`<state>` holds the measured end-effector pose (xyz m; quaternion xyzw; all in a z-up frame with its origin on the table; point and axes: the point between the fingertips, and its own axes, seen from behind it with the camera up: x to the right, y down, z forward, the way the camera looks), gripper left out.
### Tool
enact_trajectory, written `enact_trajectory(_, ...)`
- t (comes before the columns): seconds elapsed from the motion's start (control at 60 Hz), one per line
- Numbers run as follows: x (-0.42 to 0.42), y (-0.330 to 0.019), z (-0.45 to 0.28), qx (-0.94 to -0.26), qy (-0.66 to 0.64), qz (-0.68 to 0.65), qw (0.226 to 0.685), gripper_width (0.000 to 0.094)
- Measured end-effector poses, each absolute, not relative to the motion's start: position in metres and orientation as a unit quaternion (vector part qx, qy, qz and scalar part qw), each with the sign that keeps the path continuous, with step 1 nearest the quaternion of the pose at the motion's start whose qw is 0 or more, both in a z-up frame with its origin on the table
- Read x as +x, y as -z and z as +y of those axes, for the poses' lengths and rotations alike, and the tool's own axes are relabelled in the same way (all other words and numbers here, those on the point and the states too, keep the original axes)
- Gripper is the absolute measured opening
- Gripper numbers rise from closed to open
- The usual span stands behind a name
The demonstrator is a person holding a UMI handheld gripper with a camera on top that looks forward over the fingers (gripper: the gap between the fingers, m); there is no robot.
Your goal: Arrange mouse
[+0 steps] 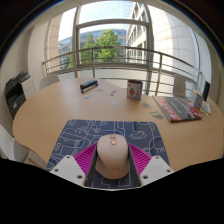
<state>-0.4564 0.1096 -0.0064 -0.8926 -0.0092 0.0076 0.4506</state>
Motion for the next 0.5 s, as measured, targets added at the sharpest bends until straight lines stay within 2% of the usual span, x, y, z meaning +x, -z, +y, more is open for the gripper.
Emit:
enact_trajectory(0.033, -0.454, 0.004, 0.110, -0.896, -0.006, -0.009, 0.443, 0.0620)
enact_trajectory(0.1, -0.459, -0.009, 0.102, -0.894, -0.009, -0.007, 0.448, 0.0864)
enact_trajectory(0.133, -0.459, -0.020, 0.098, -0.892, -0.006, -0.005, 0.452, 0.0827)
enact_trajectory(0.217, -0.453, -0.053, 0.084, -0.885, 0.008, -0.004, 0.465, 0.0857)
enact_trajectory(0.5, -0.465, -0.165, -0.009, -0.869, 0.020, -0.003, 0.495, 0.0847)
